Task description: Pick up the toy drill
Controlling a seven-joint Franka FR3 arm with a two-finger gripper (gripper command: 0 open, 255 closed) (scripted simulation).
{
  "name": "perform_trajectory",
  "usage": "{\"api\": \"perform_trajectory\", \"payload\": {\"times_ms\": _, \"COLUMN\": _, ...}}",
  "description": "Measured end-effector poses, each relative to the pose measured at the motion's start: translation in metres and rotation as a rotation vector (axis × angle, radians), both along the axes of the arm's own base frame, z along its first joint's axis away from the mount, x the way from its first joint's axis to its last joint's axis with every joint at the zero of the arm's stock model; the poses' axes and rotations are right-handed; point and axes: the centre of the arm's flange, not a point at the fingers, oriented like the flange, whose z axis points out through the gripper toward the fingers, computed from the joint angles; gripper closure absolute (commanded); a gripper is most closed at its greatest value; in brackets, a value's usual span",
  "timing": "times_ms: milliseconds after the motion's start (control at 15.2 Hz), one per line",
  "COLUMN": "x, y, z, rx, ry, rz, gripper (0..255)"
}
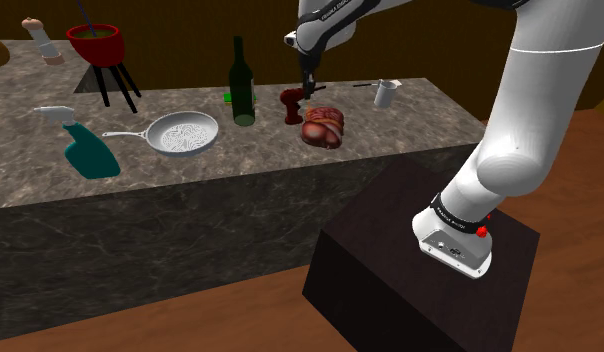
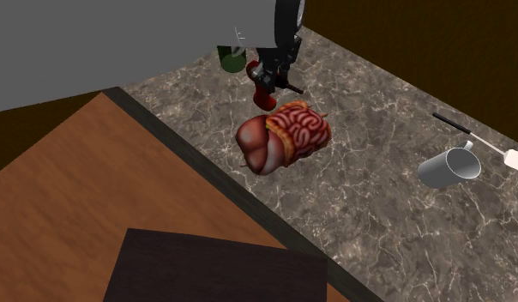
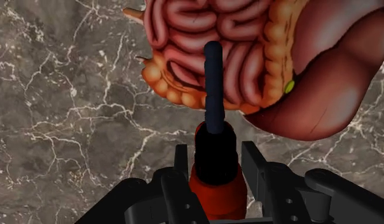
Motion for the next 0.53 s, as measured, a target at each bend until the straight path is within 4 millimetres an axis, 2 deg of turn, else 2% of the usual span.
{"api": "perform_trajectory", "payload": {"times_ms": 528, "x": 0.000, "y": 0.001, "z": 0.041, "rx": 0.000, "ry": 0.000, "rz": 0.000, "gripper": 255}}
